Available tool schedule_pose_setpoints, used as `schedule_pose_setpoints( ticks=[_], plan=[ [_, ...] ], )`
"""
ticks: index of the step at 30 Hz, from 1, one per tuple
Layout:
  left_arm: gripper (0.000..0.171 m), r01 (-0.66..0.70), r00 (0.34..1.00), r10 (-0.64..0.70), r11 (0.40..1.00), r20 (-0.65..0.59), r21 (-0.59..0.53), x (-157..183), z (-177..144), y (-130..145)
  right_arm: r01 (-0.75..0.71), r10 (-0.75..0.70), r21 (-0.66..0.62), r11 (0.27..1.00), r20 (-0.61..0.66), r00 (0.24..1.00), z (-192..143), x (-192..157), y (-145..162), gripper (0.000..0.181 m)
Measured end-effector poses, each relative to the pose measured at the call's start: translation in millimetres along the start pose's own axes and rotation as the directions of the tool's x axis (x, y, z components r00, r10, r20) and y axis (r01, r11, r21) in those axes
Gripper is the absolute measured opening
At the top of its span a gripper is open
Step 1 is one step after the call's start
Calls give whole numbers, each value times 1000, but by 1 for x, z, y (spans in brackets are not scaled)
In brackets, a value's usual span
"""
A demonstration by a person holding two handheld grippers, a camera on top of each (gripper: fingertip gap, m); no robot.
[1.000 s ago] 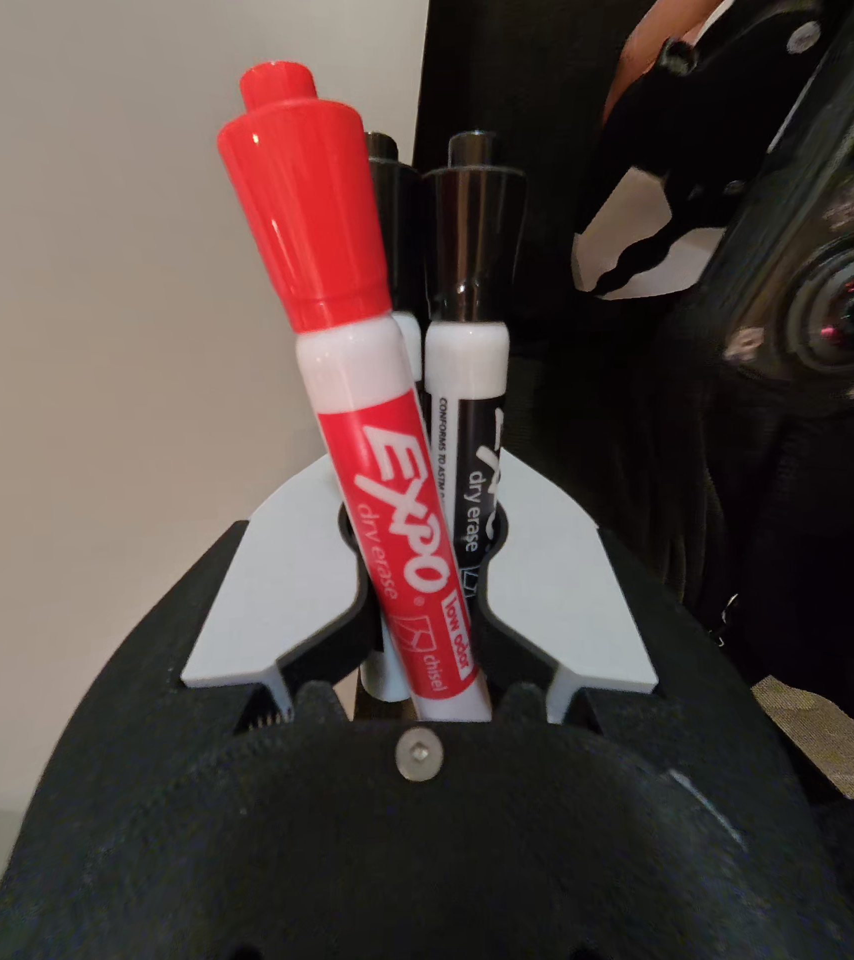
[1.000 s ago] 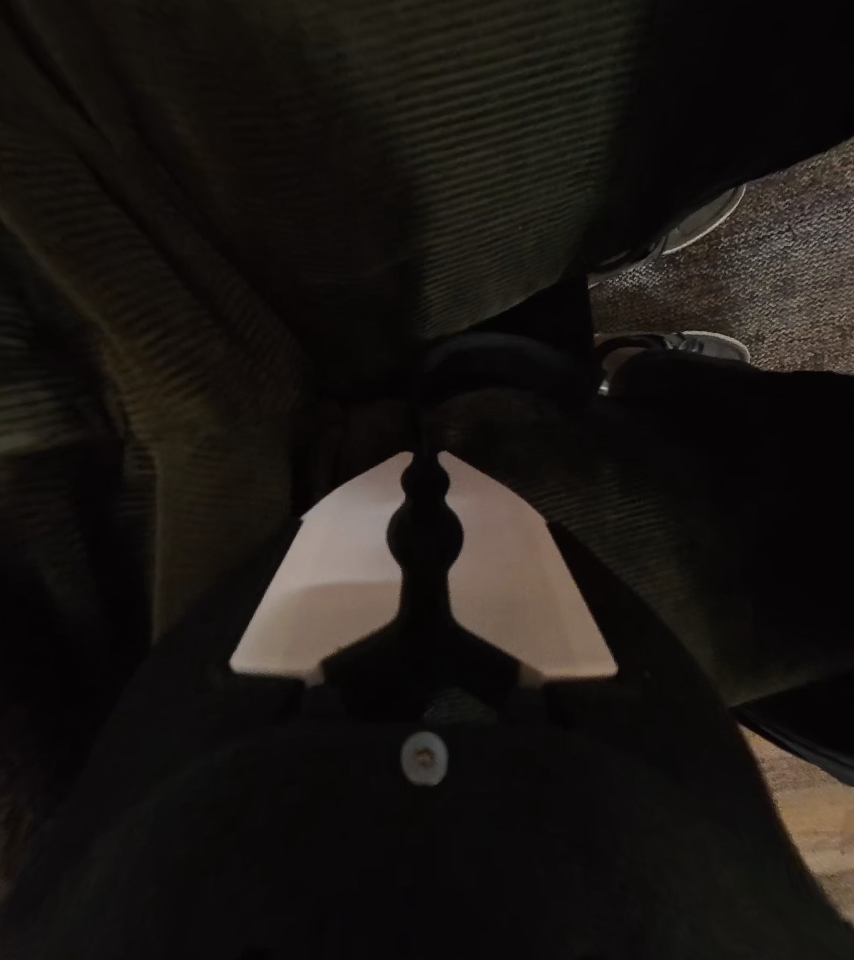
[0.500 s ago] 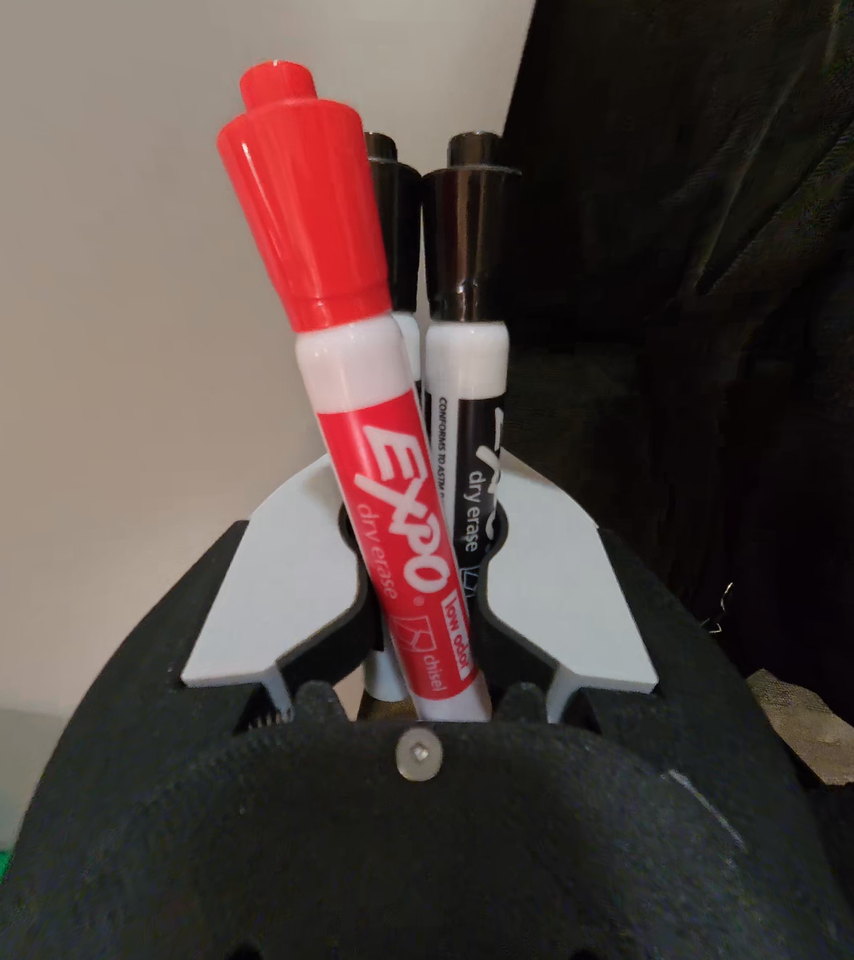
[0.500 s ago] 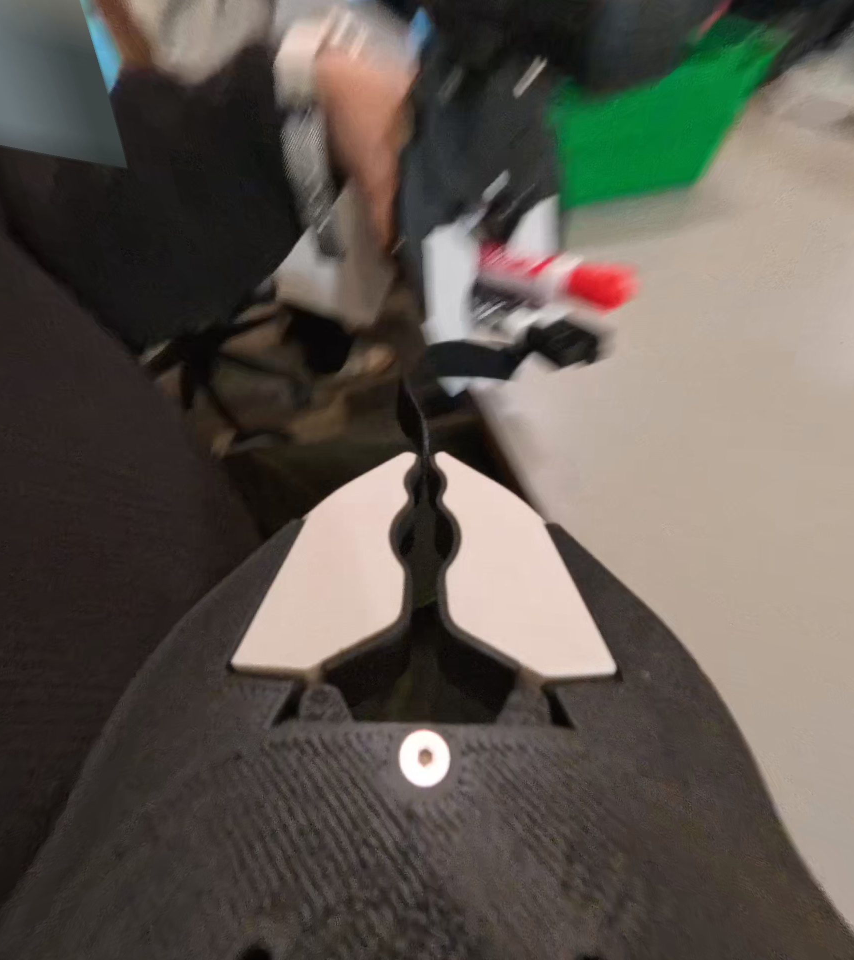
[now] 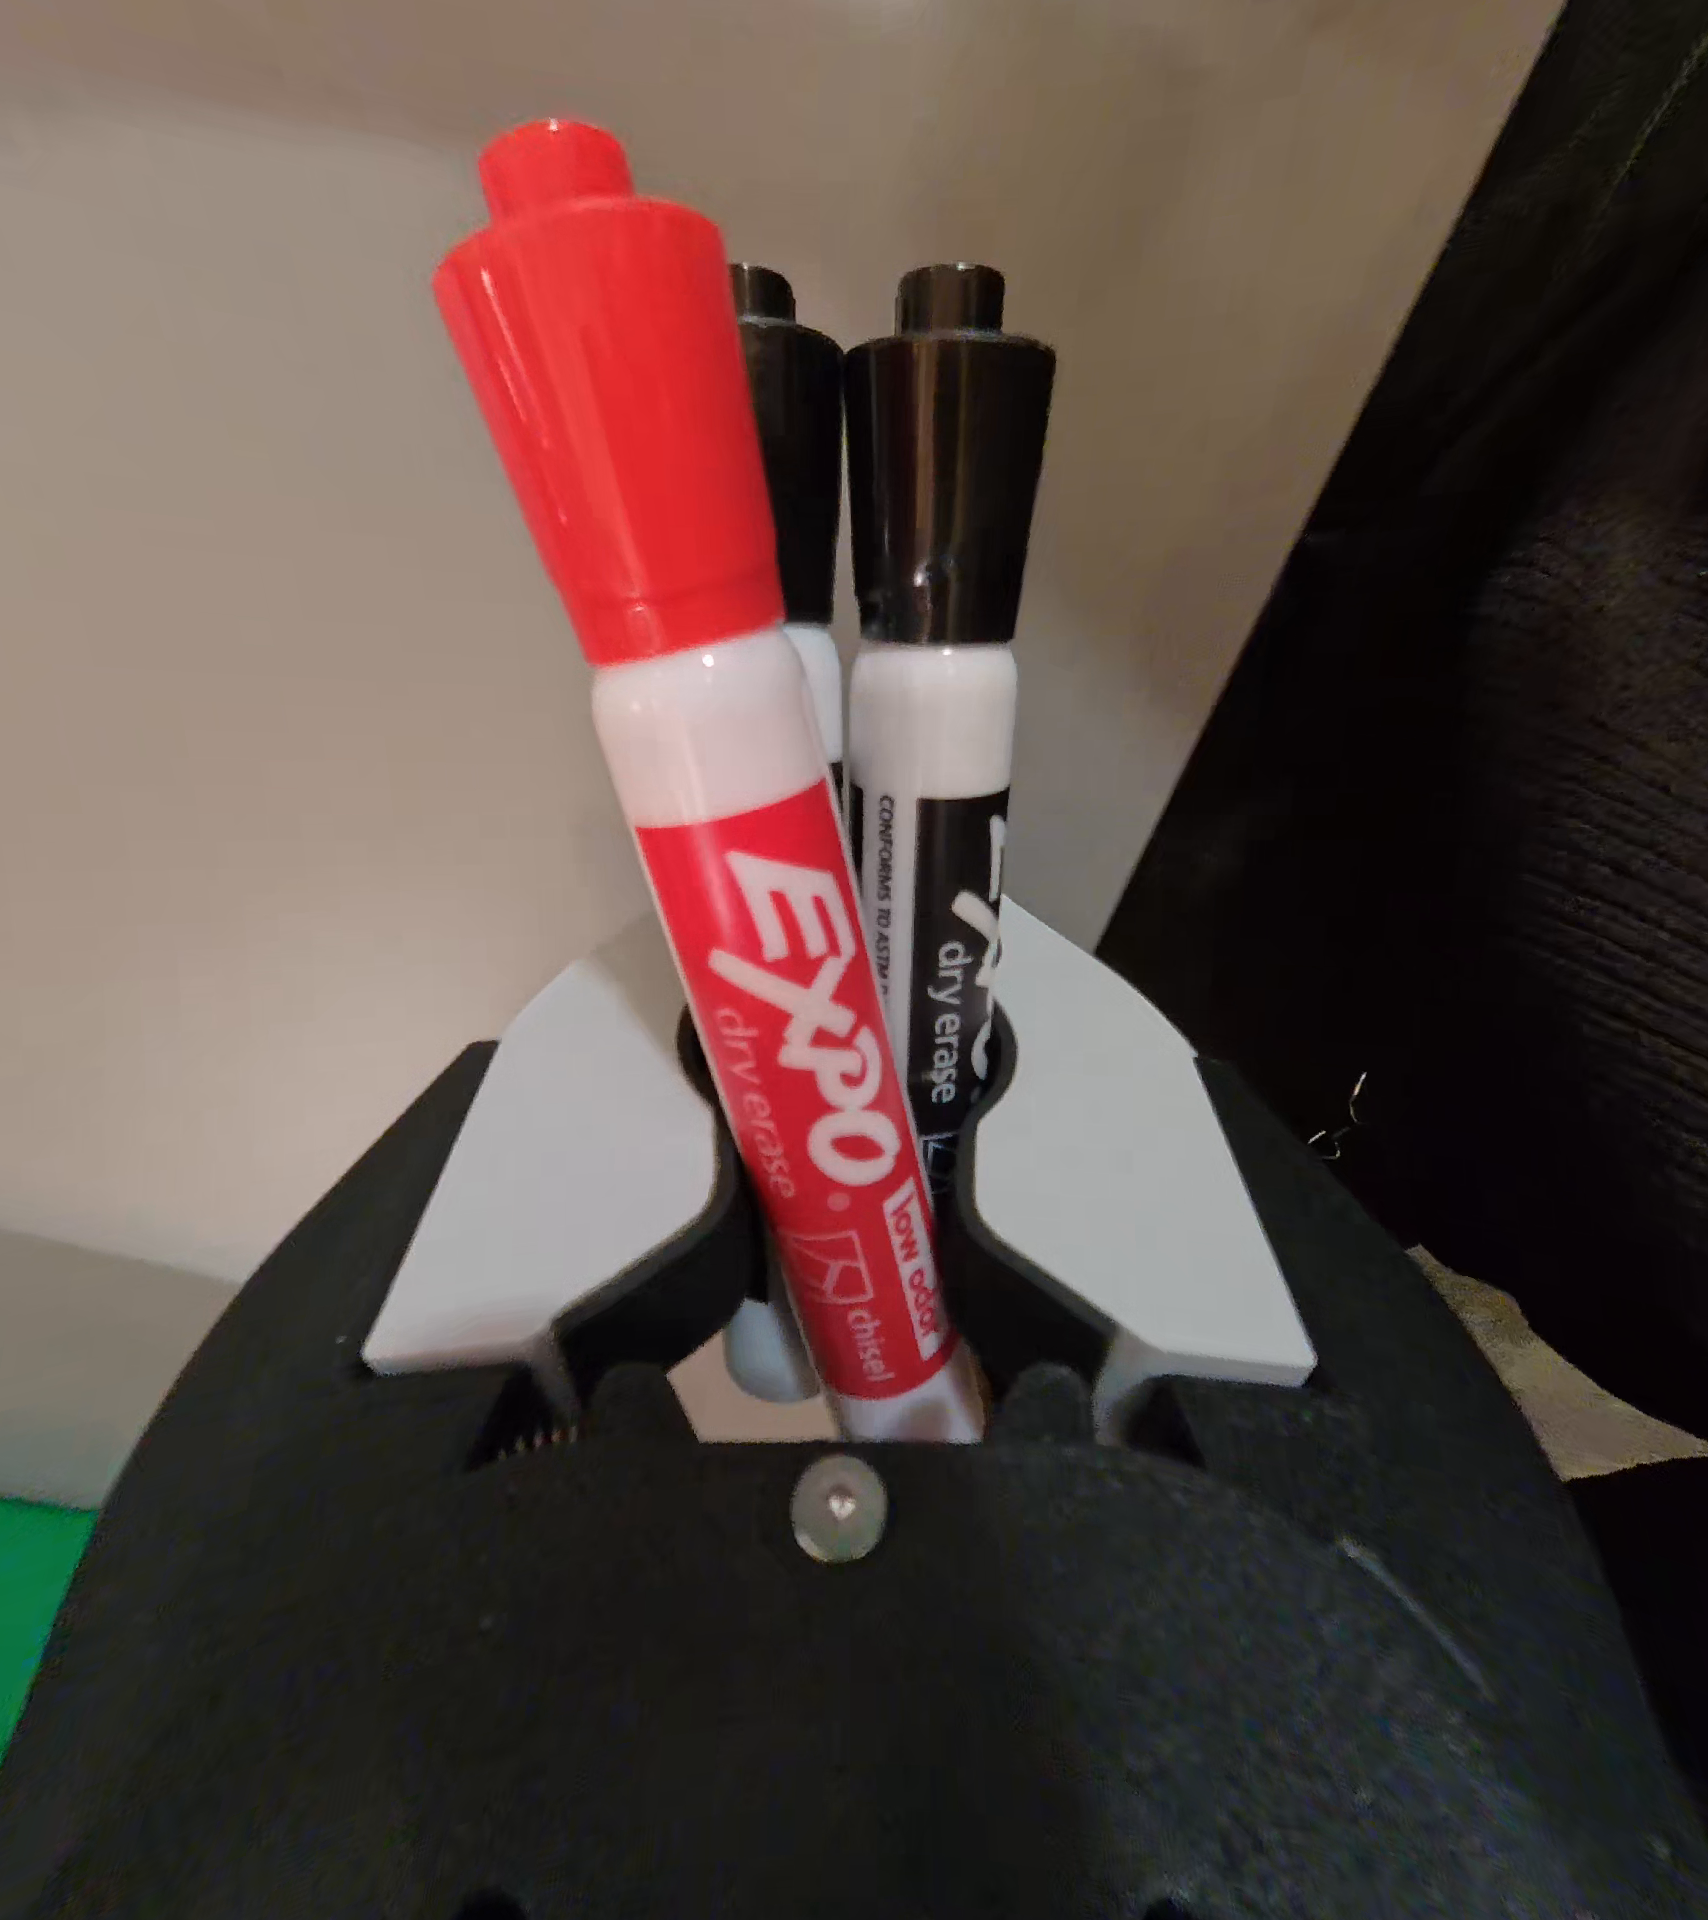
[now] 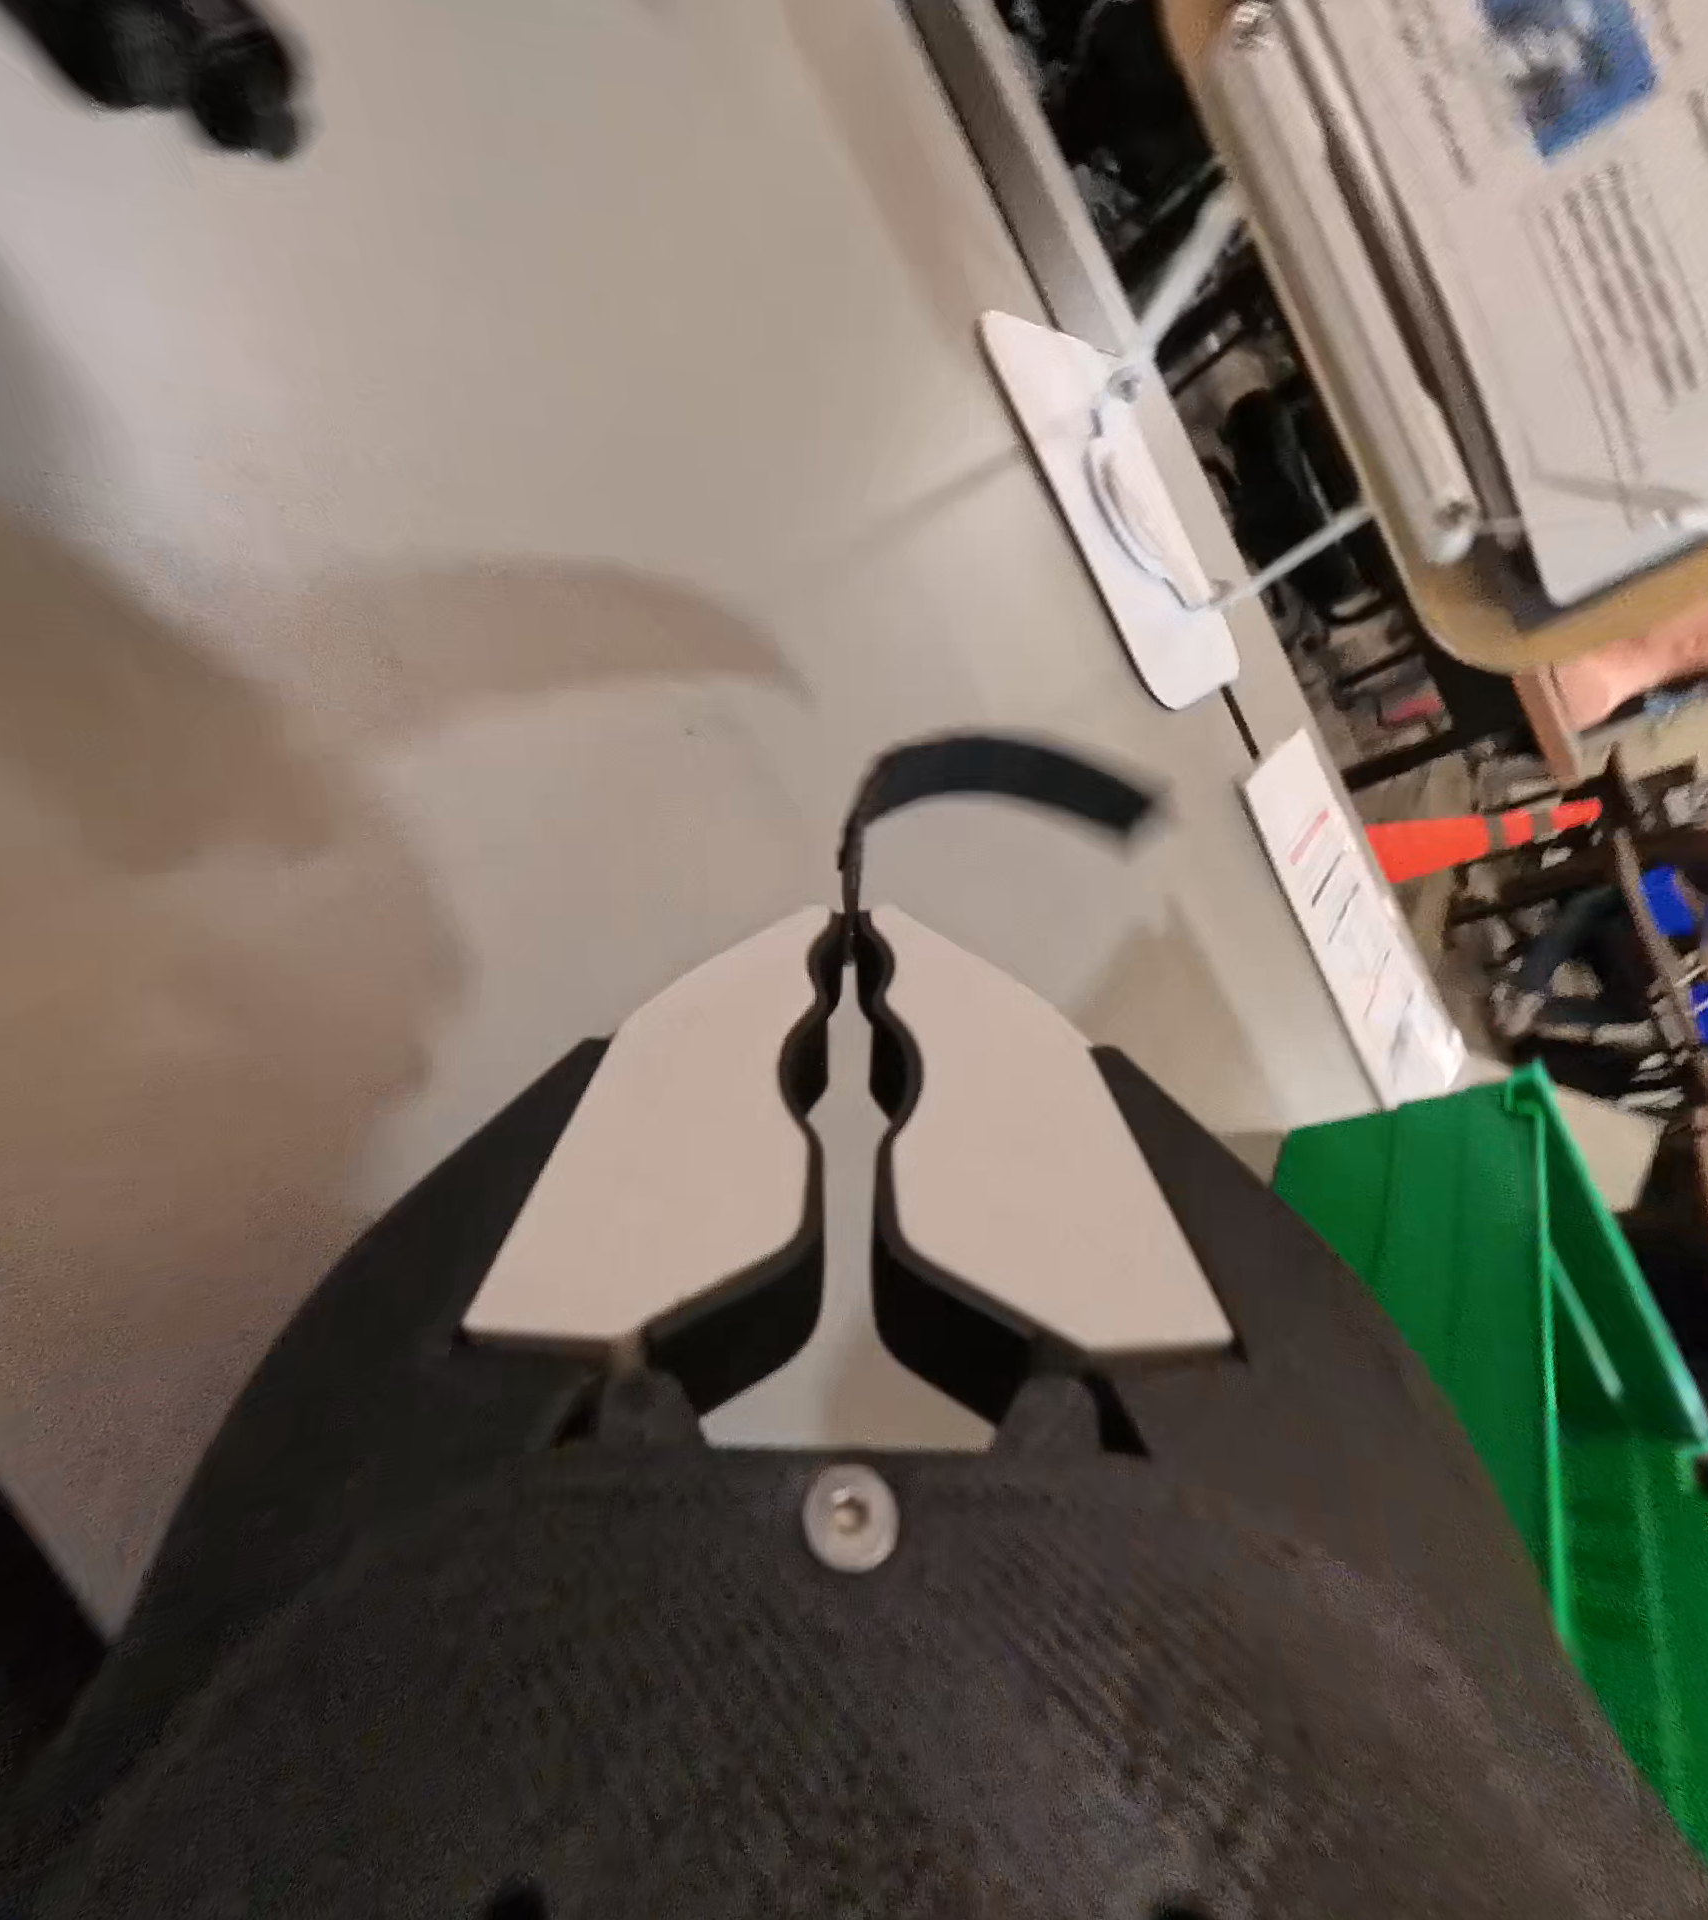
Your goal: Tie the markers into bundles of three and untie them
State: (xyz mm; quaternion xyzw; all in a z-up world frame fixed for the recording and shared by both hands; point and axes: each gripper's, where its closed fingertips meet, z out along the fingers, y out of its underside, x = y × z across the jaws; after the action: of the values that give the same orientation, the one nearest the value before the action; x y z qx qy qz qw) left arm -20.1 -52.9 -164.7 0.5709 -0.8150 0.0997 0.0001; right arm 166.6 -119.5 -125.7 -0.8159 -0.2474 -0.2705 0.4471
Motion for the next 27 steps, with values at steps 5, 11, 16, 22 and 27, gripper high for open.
schedule_pose_setpoints(
  ticks=[5,11,16,22,27],
  plan=[
    [43,-98,991,100,995,90,-25,-26,-11,-32,81,-83,31,996,78,993,9,-15,-5,27],
    [43,-206,977,205,978,63,10,-27,4,-67,-287,241,179,941,239,941,11,6,-21,41],
    [43,-155,988,154,987,24,35,-20,22,-74,-594,489,152,790,428,760,6,5,-36,37],
    [43,-93,991,93,996,91,-8,-15,23,-73,-715,582,233,659,445,681,2,18,-62,28],
    [44,-129,984,131,991,124,-23,9,13,-68,-881,652,221,419,601,461,-12,20,-82,23]
  ],
)
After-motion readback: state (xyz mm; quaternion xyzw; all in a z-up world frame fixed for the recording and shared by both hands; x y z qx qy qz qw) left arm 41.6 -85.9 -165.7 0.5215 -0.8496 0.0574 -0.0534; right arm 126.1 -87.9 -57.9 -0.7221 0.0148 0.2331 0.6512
